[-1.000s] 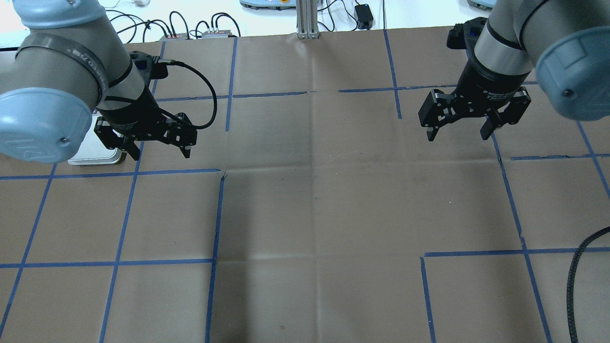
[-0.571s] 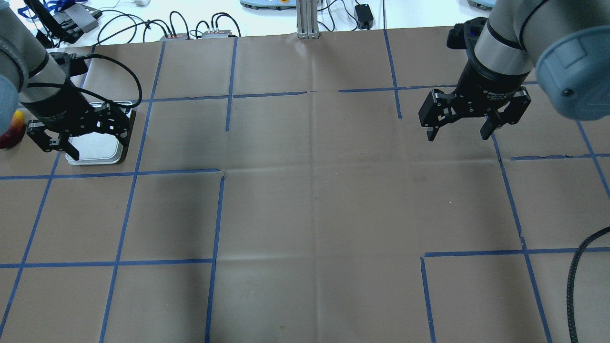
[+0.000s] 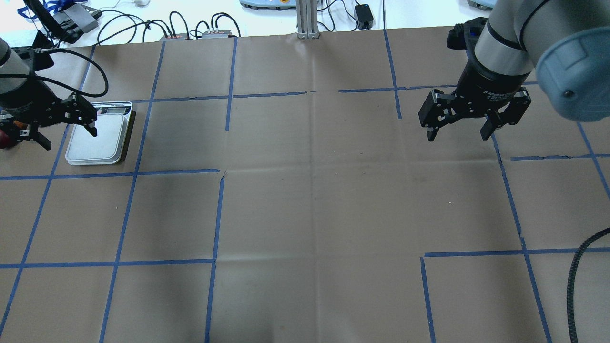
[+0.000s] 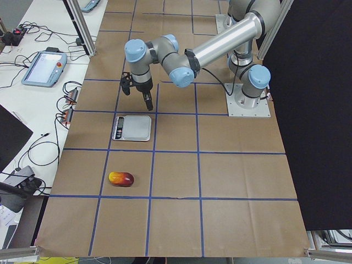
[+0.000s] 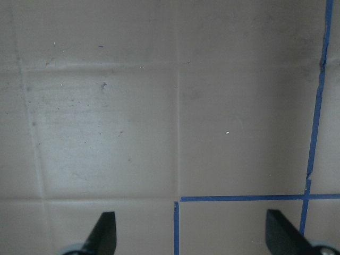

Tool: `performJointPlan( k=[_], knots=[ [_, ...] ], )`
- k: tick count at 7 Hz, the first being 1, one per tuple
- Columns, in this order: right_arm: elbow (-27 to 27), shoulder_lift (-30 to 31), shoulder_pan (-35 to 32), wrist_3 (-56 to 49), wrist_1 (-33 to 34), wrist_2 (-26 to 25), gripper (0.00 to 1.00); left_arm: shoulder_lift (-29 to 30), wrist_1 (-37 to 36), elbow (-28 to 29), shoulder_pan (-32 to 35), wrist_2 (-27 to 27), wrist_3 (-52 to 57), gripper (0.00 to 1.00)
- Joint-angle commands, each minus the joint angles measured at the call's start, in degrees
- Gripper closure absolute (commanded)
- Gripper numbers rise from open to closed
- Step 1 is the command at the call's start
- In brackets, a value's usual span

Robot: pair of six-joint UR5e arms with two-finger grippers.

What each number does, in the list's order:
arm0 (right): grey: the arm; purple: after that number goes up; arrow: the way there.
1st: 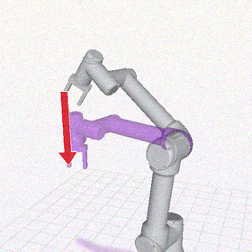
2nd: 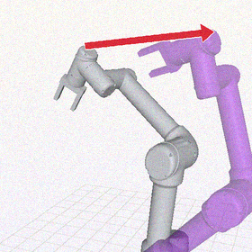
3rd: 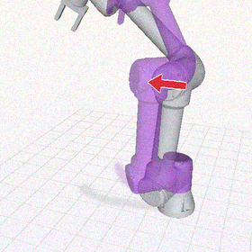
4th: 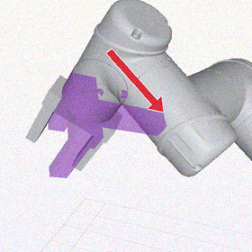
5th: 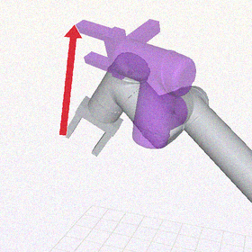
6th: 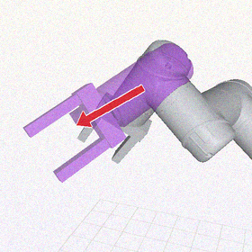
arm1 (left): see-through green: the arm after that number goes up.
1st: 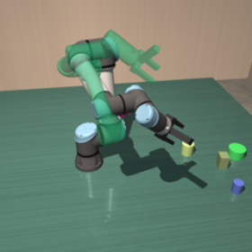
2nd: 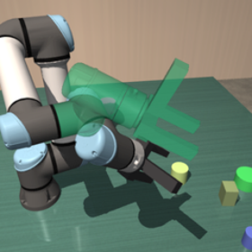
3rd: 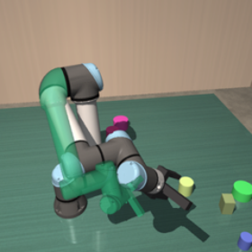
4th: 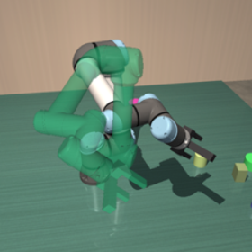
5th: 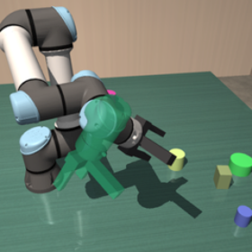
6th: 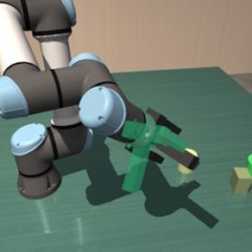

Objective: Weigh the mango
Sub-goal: 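Move the left gripper outward past the white scale toward the mango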

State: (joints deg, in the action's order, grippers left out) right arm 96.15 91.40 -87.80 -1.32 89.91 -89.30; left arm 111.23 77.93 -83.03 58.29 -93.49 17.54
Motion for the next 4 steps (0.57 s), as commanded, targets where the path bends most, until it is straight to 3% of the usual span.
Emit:
performJointPlan(
  k=[1,4],
  knots=[
    [0.00,0.00,0.00,0.00,0.00,0.00,0.00,14.12,-1.03,13.53,-5.53,0.15,12.11,0.00],
    [0.00,0.00,0.00,0.00,0.00,0.00,0.00,27.78,-0.16,30.60,-10.55,3.23,18.92,0.00]
  ],
)
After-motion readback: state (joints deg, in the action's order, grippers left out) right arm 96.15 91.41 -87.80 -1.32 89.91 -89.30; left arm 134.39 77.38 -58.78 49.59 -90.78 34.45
